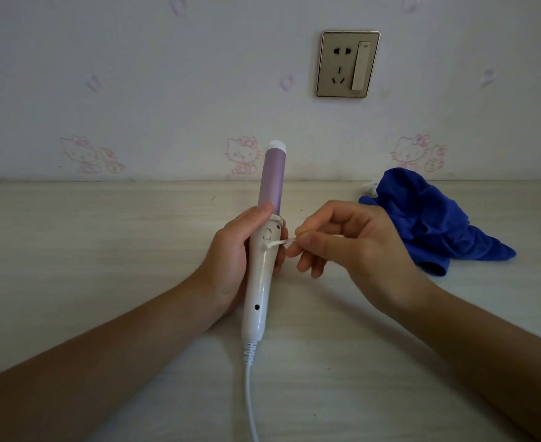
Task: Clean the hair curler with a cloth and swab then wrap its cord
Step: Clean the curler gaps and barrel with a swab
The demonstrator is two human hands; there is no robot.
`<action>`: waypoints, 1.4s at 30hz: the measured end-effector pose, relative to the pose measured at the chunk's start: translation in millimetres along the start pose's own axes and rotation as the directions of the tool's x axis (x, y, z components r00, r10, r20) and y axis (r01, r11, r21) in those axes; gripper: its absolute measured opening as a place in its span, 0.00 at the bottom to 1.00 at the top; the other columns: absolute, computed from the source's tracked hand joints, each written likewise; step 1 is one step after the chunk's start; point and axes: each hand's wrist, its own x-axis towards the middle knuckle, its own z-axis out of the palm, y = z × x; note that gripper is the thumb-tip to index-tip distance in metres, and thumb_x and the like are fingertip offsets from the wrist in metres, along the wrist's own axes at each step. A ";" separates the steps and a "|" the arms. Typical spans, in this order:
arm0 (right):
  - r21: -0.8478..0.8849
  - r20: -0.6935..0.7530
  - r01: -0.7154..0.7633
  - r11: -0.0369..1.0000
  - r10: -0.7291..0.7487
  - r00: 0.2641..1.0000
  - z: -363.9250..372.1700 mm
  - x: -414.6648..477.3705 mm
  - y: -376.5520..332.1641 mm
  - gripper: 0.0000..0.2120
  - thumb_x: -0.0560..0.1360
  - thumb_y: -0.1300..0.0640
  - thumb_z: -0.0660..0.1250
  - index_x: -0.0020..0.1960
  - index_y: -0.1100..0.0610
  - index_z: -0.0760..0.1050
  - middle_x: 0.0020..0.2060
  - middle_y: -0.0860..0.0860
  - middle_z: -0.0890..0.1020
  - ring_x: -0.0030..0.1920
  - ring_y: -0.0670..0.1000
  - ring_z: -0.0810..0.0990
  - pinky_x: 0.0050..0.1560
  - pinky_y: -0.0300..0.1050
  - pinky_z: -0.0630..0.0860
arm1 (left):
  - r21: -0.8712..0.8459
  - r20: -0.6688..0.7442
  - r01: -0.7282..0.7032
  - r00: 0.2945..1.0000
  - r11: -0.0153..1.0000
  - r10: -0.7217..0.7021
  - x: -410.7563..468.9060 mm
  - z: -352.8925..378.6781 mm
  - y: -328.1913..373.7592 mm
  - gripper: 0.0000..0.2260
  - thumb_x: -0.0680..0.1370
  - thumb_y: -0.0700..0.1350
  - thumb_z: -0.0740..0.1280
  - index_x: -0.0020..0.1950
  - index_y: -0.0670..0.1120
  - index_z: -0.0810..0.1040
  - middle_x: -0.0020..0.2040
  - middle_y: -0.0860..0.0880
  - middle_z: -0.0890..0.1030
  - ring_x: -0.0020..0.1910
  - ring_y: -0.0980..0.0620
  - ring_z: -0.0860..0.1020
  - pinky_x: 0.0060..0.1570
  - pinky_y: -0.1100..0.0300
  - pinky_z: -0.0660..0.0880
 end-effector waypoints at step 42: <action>-0.442 -0.014 0.064 0.895 -0.078 0.997 5.2 -2.3 1.5 0.06 0.78 0.63 0.72 0.43 0.57 0.81 0.23 0.43 0.76 0.24 0.43 0.70 0.31 0.33 0.68 | 0.074 0.057 -0.024 0.998 0.997 0.020 -1.6 5.2 1.9 0.17 0.76 0.58 0.67 0.44 0.45 0.84 0.34 0.41 0.80 0.31 0.45 0.78 0.31 0.56 0.74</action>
